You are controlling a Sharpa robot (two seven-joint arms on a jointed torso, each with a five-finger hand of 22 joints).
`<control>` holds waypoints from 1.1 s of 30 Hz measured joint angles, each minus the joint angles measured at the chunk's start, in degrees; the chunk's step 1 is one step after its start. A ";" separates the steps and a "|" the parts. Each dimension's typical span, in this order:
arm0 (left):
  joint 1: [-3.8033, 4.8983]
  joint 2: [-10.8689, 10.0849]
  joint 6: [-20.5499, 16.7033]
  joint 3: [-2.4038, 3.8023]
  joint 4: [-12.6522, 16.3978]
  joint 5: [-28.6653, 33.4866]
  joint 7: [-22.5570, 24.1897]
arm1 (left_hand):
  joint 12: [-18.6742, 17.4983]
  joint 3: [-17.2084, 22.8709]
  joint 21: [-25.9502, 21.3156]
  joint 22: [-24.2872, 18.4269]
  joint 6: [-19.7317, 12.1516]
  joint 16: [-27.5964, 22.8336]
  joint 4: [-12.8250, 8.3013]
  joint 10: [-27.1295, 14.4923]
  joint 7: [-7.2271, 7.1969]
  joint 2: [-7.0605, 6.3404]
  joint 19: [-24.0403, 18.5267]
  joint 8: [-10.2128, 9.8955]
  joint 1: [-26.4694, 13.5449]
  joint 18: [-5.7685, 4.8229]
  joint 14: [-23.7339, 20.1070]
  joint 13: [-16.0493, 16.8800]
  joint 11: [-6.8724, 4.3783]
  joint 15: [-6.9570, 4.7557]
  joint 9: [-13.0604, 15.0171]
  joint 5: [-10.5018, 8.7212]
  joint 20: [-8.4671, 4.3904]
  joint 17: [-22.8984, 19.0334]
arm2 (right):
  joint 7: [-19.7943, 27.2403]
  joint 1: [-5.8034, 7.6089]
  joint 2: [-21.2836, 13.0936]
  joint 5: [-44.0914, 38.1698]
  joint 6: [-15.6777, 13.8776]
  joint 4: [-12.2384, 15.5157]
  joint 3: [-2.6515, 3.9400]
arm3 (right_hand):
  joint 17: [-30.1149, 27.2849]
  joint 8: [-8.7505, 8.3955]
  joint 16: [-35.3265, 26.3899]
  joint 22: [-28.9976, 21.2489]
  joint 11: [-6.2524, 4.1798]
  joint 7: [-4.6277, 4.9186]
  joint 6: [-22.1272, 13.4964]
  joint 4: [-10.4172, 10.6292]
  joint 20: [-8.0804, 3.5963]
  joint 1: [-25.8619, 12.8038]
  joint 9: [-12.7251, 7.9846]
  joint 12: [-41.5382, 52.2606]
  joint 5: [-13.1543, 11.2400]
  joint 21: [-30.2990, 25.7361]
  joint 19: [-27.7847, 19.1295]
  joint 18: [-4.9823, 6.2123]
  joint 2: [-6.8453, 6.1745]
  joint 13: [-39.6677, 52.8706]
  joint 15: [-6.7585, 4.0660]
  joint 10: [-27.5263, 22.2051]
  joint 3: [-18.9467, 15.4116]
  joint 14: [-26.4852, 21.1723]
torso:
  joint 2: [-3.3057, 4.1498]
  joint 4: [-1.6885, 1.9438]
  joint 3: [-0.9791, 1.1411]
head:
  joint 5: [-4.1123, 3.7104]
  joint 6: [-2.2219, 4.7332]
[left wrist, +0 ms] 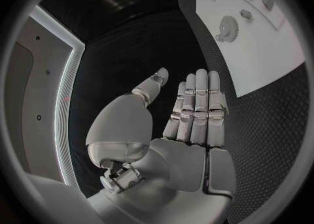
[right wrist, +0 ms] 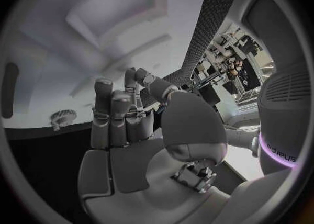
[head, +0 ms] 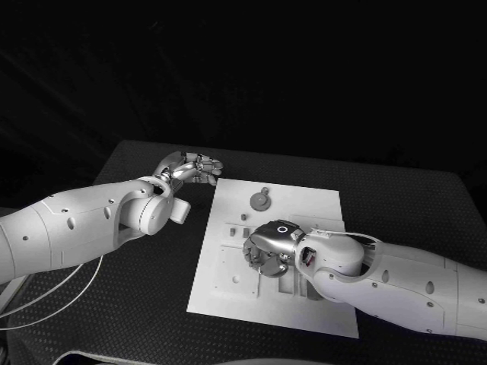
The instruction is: Assemble the parts on the task board
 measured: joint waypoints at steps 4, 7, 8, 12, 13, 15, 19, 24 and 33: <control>0.00 0.07 0.05 0.00 -0.06 -0.01 -0.03 | -0.21 0.00 0.00 0.00 0.00 0.00 0.00 0.00 0.00 0.00 0.00 0.00 0.00 0.00 0.00 0.00 0.00 0.00 -0.04 0.00 0.00 0.00 | -0.09 -0.01 0.01 -0.21 -0.04 0.00 -0.01 | 0.00 -0.01 0.00 0.00 0.00 0.00 -0.01 0.02 0.01 0.00 0.00 0.00 0.00 0.00 0.00 0.00 0.00 0.00 0.00 0.00 0.03 0.00 | 0.00 0.00 0.01 | -0.04 -0.03; 0.00 0.07 0.08 0.00 -0.09 -0.01 -0.06 | -0.21 0.00 0.00 0.00 0.00 0.00 0.00 0.00 0.00 0.00 0.00 0.00 0.00 0.00 0.00 0.00 0.00 0.00 -0.05 0.00 0.00 0.00 | -0.14 -0.01 0.02 -0.33 -0.06 0.00 -0.01 | 0.00 -0.02 0.00 0.03 0.00 0.01 -0.01 0.03 0.03 0.00 0.00 0.00 0.00 0.23 0.02 0.00 0.00 0.00 0.00 0.00 0.03 0.00 | 0.00 0.02 0.01 | -0.04 -0.03; 0.00 0.07 0.09 0.00 -0.10 -0.02 -0.07 | -0.21 0.00 0.00 0.00 0.00 0.00 0.00 0.00 0.00 0.00 0.00 0.00 0.00 0.00 0.00 0.00 0.00 0.00 -0.05 0.00 0.00 0.00 | -0.15 -0.02 0.03 -0.37 -0.07 0.00 -0.01 | 0.00 -0.03 0.00 0.04 0.00 0.01 -0.01 0.03 0.08 0.00 0.00 0.00 0.00 0.23 0.07 0.00 0.00 0.00 0.00 0.00 0.03 0.00 | 0.00 0.02 0.01 | -0.05 -0.01; 0.00 0.09 0.12 0.00 -0.10 -0.02 -0.08 | -0.21 0.00 0.00 -0.05 0.00 0.00 0.00 0.00 0.00 0.00 0.00 0.00 0.00 0.00 0.00 0.00 0.00 0.00 -0.05 0.00 0.00 -0.01 | -0.19 -0.02 0.07 -0.46 -0.08 0.00 -0.02 | 0.00 -0.18 0.00 0.04 0.00 0.01 -0.02 0.03 -0.15 0.00 0.00 0.00 0.00 0.23 -0.08 0.00 0.00 0.00 0.00 0.00 0.03 0.00 | 0.00 0.02 0.01 | -0.05 0.07; 0.00 0.09 0.13 0.00 -0.10 -0.02 -0.08 | -0.21 0.00 0.00 -0.05 0.00 0.00 0.00 0.00 0.00 0.00 0.00 0.00 0.00 0.00 0.00 0.00 0.00 0.00 -0.05 0.00 0.00 -0.01 | -0.19 -0.02 0.07 -0.47 -0.08 0.00 -0.02 | 0.00 -0.18 0.00 0.05 0.00 0.01 -0.02 0.03 -0.16 0.00 0.00 0.00 0.00 0.24 -0.08 0.00 0.00 0.00 0.00 0.00 0.03 0.00 | 0.00 0.02 0.01 | -0.05 0.08; 0.00 0.09 0.14 -0.01 -0.10 -0.03 -0.09 | -0.21 0.00 0.00 -0.05 0.00 0.00 0.00 0.00 0.00 0.00 0.00 0.00 0.00 0.00 0.00 0.00 0.00 0.00 -0.05 0.00 0.00 0.01 | -0.20 -0.02 0.10 -0.50 -0.05 -0.02 -0.02 | 0.00 -0.21 0.00 0.04 0.00 0.01 -0.03 0.03 -0.25 -0.01 0.00 0.00 0.00 0.23 0.01 0.00 0.00 0.00 0.00 0.00 0.03 0.00 | 0.00 0.02 0.01 | -0.05 0.09; 0.00 0.08 0.16 -0.02 -0.09 -0.04 -0.10 | -0.21 0.00 0.00 -0.05 0.00 0.00 0.00 0.00 0.00 0.00 0.00 0.00 0.00 0.00 0.00 0.00 0.00 0.00 -0.05 0.00 0.00 0.04 | -0.22 -0.02 0.16 -0.52 0.06 -0.13 -0.02 | 0.00 -0.23 0.00 0.04 0.00 0.01 -0.04 0.03 -0.25 -0.01 0.00 0.00 0.00 0.23 0.01 0.00 -0.01 0.00 0.00 0.00 0.02 0.00 | 0.00 0.02 0.01 | -0.05 0.09; 0.00 0.05 0.18 -0.02 -0.06 -0.04 -0.12 | -0.21 0.00 0.00 -0.05 0.00 0.00 0.00 0.00 0.00 0.00 0.00 0.00 0.00 0.00 0.00 0.00 0.00 0.00 -0.04 0.00 0.00 0.04 | -0.36 -0.02 0.57 -0.61 0.58 -0.55 -0.02 | 0.00 -0.24 0.00 0.04 0.00 0.00 -0.18 0.02 -0.24 -0.01 0.00 0.00 -0.01 0.23 0.01 0.00 -0.01 0.04 0.00 0.00 0.02 0.00 | 0.01 0.02 -0.02 | -0.10 -0.01; 0.00 -0.01 0.28 -0.02 -0.01 -0.08 -0.17 | -0.21 0.00 0.00 -0.10 0.00 0.00 0.00 -0.22 0.00 0.00 0.00 0.00 0.00 0.00 0.00 0.00 0.22 0.00 -0.09 0.00 0.00 0.04 | -0.60 -0.49 1.44 -1.01 1.32 -1.36 0.07 | 0.00 -0.16 0.00 0.03 0.00 0.01 -0.22 0.02 -0.23 -0.12 0.78 0.01 -0.01 0.23 0.00 0.00 -0.12 0.11 0.00 0.00 0.02 0.00 | 0.01 0.03 -0.05 | -0.16 -0.14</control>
